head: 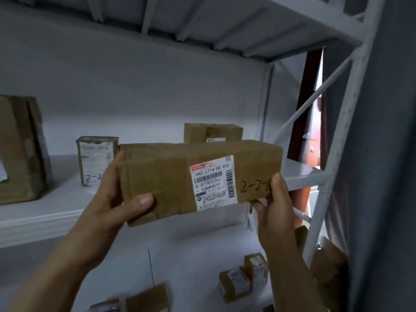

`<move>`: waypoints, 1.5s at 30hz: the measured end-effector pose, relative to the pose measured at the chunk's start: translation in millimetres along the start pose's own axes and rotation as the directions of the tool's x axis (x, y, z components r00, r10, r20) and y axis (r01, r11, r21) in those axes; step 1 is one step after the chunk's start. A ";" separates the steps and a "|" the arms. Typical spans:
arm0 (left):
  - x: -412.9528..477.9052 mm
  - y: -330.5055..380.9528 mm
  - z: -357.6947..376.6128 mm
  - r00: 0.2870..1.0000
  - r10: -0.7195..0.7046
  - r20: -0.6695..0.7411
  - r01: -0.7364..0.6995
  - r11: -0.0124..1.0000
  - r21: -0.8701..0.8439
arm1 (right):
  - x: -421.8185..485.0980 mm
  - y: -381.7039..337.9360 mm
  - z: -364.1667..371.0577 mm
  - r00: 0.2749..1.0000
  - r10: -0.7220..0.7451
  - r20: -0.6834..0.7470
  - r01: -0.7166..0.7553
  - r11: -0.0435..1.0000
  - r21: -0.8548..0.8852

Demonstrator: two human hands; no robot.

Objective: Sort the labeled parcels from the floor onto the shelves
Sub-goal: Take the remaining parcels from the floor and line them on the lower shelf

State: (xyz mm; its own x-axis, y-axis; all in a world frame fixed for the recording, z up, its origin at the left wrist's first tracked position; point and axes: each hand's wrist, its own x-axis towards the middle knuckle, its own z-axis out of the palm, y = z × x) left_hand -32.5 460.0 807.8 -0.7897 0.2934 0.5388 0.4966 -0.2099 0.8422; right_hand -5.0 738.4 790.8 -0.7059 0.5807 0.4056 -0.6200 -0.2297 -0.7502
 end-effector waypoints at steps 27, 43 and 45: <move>180.4 -131.3 246.3 0.987 -0.147 -0.061 0.145 0.674 0.724 | 196.6 11.5 -115.6 0.843 -0.045 0.536 0.529 0.248 -0.811; 268.6 -81.4 213.1 0.997 0.071 0.014 -0.016 0.029 0.999 | 291.2 42.6 -97.0 0.901 0.142 0.410 0.381 0.195 -0.904; 272.9 -84.9 206.8 0.997 0.074 0.008 -0.008 0.005 1.000 | 299.1 49.5 -91.6 0.894 0.150 0.423 0.395 0.183 -0.900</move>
State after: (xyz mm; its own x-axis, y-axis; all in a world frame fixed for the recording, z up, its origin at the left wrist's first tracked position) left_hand -215.7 750.8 887.6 -0.7481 0.2845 0.5995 0.3690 0.9292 0.0196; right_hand -215.5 972.3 827.2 -0.8688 0.1545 0.4704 -0.0840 0.8903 -0.4476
